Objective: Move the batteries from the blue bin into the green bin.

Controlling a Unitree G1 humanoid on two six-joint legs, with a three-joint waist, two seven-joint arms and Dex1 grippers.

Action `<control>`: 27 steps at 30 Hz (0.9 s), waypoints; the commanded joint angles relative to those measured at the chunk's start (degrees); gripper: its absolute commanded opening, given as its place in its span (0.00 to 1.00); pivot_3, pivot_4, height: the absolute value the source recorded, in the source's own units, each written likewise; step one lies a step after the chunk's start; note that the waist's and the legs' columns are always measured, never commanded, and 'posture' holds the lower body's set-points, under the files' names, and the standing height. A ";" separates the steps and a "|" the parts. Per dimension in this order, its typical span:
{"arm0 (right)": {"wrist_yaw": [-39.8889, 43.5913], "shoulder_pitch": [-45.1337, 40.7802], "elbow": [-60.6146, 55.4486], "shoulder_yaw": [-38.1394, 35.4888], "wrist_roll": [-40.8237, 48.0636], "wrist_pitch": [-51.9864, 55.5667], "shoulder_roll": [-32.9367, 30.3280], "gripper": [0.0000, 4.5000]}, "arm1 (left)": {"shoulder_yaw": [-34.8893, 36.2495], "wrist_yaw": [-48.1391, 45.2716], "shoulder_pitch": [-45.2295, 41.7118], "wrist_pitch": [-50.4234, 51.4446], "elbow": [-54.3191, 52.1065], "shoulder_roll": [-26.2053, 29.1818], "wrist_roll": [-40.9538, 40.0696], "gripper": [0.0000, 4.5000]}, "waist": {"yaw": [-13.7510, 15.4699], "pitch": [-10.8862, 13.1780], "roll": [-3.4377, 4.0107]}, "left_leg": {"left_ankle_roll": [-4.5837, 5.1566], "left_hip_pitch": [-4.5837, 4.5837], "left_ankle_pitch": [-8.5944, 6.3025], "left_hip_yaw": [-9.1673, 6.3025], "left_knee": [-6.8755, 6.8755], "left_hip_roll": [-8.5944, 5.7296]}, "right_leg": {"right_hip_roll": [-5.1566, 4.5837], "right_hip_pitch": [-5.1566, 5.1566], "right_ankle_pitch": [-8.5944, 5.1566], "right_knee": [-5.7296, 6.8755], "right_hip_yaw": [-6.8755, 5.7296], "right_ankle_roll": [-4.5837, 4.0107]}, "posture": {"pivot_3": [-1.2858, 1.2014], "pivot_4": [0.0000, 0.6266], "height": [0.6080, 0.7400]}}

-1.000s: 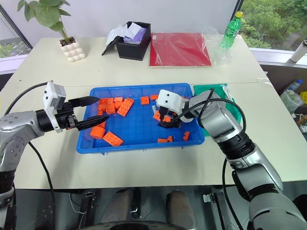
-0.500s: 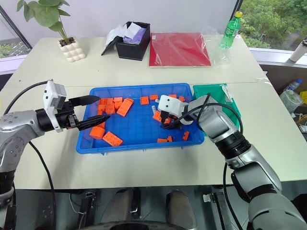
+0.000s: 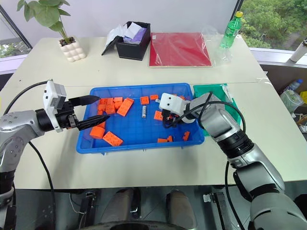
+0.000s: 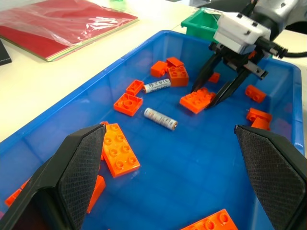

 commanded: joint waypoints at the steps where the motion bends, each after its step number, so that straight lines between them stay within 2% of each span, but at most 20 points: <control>1: 1.74 -2.14 -8.58 -2.16 3.53 4.30 0.42 0.26 | 1.15 -0.73 -0.24 -0.58 -0.59 0.75 -0.56 1.00 | -0.14 0.00 0.00 | 0.00 0.00 0.00 0.00 -0.01 0.01 | 0.01 -0.01 0.00 0.00 0.00 0.00 | 0.52 0.24 1.00; 4: 2.30 0.20 -13.38 -0.54 5.39 5.30 1.06 0.26 | 0.83 -1.14 -0.75 -0.76 -0.06 0.76 -0.29 1.00 | -0.09 0.00 0.00 | 0.01 0.01 0.00 -0.01 -0.05 0.02 | 0.02 0.00 0.00 0.00 0.00 0.00 | 0.52 0.24 1.00; 6: 2.76 2.35 -14.72 1.01 4.83 -0.79 0.38 0.26 | 0.77 -1.27 -0.96 -0.80 0.08 0.78 -0.22 1.00 | 0.03 0.00 -0.01 | 0.01 0.01 -0.01 -0.01 -0.05 0.00 | 0.00 0.01 0.00 -0.01 0.00 0.00 | 0.52 0.24 1.00; 9: 2.11 4.16 -13.32 2.99 2.51 -7.47 -0.48 0.26 | 0.89 -1.33 -0.89 -0.72 -0.07 0.83 -0.19 1.00 | 0.17 0.00 -0.01 | 0.03 0.00 -0.02 -0.01 0.01 -0.03 | -0.02 0.05 0.00 -0.01 0.00 0.00 | 0.52 0.24 1.00; 16: 0.14 5.09 -8.64 4.25 0.02 -13.92 1.32 0.26 | 1.80 -0.92 0.08 -0.19 -1.06 1.05 -0.57 1.00 | -0.08 0.00 -0.01 | 0.03 0.00 -0.02 -0.02 0.06 0.00 | 0.01 0.04 0.00 0.00 0.00 0.00 | 0.52 0.24 1.00; 18: 0.35 5.46 -7.88 4.45 -0.26 -14.95 1.44 0.48 | 2.05 -0.80 0.26 -0.04 -1.22 1.17 -0.66 1.00 | -0.06 0.00 -0.01 | 0.03 0.00 -0.02 -0.02 0.06 0.00 | 0.01 0.04 0.00 0.00 0.00 0.00 | 0.52 0.24 1.00; 19: 0.57 5.68 -7.74 4.57 -0.38 -15.33 1.42 0.55 | 2.16 -0.77 0.33 0.02 -1.27 1.23 -0.70 1.00 | -0.05 0.00 -0.01 | 0.03 0.00 -0.02 -0.01 0.06 0.00 | 0.01 0.04 0.00 0.00 0.00 0.00 | 0.52 0.24 1.00; 22: 0.81 5.94 -7.76 4.58 -0.86 -15.67 1.37 0.86 | 2.30 -0.67 0.47 0.09 -1.32 1.33 -0.69 1.00 | 0.01 0.00 0.00 | 0.03 0.00 -0.02 -0.02 0.08 0.00 | 0.00 0.06 0.00 0.00 0.00 0.00 | 0.52 0.24 1.00; 23: 1.22 5.82 -8.06 4.60 -0.94 -15.28 1.15 0.99 | 2.31 -0.63 0.48 0.09 -1.33 1.34 -0.70 1.00 | 0.03 0.00 -0.01 | 0.03 0.00 -0.02 -0.02 0.09 0.00 | 0.00 0.06 0.00 0.00 0.00 0.00 | 0.52 0.24 1.00; 27: 2.42 3.17 -8.76 3.05 0.11 -12.00 1.43 0.99 | 2.12 -0.53 0.25 -0.06 -0.88 1.42 -0.66 1.00 | 0.01 0.00 0.00 | 0.03 0.00 -0.02 -0.02 0.10 0.00 | 0.00 0.08 0.00 0.00 0.00 0.00 | 0.52 0.24 1.00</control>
